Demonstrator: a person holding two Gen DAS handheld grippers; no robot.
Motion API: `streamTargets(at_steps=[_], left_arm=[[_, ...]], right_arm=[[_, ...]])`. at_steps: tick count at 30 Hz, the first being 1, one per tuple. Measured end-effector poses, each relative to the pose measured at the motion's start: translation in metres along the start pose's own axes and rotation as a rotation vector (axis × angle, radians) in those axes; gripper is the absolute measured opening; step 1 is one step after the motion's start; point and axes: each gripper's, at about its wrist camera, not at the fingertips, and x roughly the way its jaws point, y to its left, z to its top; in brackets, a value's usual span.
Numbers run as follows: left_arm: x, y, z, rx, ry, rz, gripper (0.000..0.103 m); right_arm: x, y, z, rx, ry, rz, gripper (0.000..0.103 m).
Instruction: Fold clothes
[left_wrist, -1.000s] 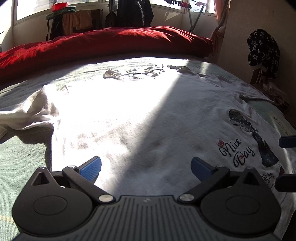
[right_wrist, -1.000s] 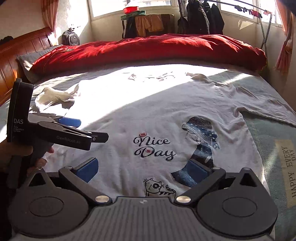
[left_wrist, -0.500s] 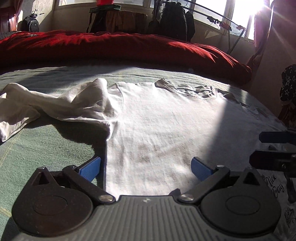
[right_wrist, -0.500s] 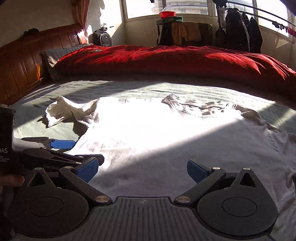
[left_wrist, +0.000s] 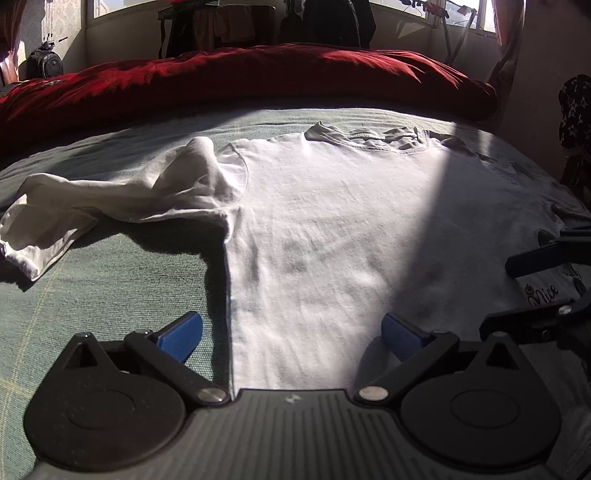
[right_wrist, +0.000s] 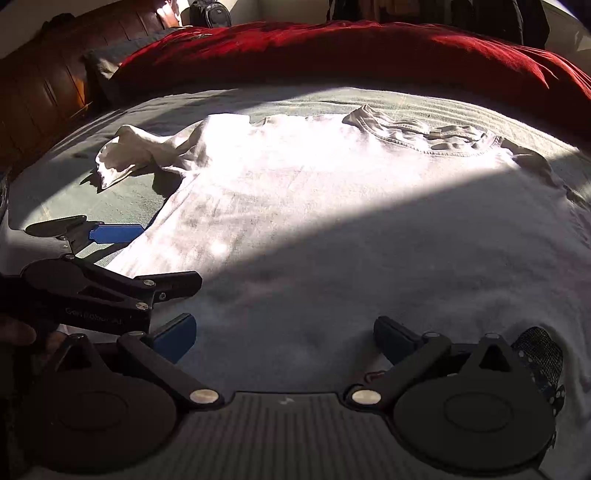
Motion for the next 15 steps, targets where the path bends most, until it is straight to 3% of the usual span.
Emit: streamTargets(at_steps=[3, 7, 12, 15], left_arm=[[-0.019, 0.022, 0.004, -0.003, -0.018, 0.107, 0.102], [-0.027, 0.053, 0.016, 0.031, -0.022, 0.256, 0.102], [-0.006, 0.089, 0.026, 0.139, 0.005, 0.514, 0.102], [0.010, 0.111, 0.030, 0.116, 0.013, 0.556, 0.101]], right_arm=[[-0.013, 0.007, 0.003, 0.010, -0.023, 0.115, 0.103], [-0.026, 0.027, 0.004, -0.050, -0.068, 0.136, 0.103], [-0.025, 0.042, 0.004, -0.087, -0.073, 0.170, 0.103], [-0.019, 0.047, 0.002, -0.107, -0.059, 0.164, 0.103]])
